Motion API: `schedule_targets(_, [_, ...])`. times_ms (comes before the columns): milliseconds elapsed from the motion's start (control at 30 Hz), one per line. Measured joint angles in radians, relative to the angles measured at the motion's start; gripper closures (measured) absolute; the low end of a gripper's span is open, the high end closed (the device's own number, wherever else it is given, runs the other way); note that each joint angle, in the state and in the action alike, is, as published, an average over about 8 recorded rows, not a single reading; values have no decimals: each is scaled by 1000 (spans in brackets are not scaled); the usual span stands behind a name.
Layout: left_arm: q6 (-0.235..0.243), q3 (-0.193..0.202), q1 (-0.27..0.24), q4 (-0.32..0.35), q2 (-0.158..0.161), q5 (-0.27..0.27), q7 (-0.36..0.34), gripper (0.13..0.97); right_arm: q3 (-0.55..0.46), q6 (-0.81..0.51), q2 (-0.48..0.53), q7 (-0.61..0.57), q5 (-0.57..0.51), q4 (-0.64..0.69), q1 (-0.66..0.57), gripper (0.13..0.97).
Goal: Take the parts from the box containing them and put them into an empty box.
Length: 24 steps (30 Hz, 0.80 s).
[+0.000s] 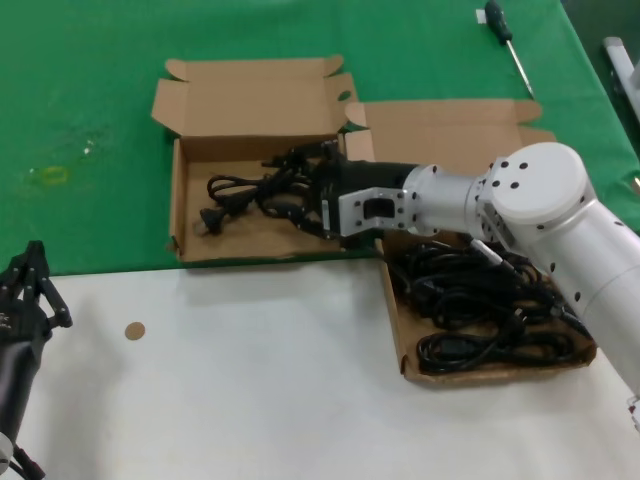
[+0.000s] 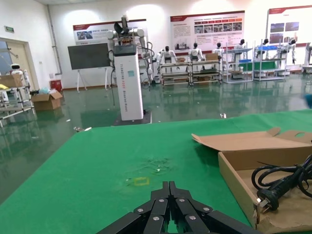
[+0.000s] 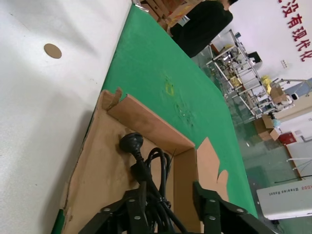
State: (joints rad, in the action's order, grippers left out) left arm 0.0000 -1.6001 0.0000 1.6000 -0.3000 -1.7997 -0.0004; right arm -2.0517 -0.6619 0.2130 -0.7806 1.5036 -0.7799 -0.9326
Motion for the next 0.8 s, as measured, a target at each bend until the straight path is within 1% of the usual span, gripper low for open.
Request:
schedule_targets(67, [0, 0, 0, 0, 0, 0, 0, 945, -1, -2, 3, 5, -1, -6, 3, 774])
schedule_targets(333, [0, 0, 0, 0, 0, 0, 0, 945, -4, -15, 43, 64, -11, -93, 27, 614])
schedule_targets(367, [0, 0, 0, 0, 0, 0, 0, 945, -5, -17, 51, 74, -13, -110, 32, 614])
schedule_targets(633, [0, 0, 0, 0, 0, 0, 0, 945, -5, -32, 108, 141, -22, -232, 73, 399])
schedule_targets(767, [0, 0, 0, 0, 0, 0, 0, 945, -5, -34, 115, 150, -22, -248, 79, 399])
schedule_targets(800, [0, 0, 0, 0, 0, 0, 0, 945, -5, -34, 115, 150, -22, -249, 79, 379])
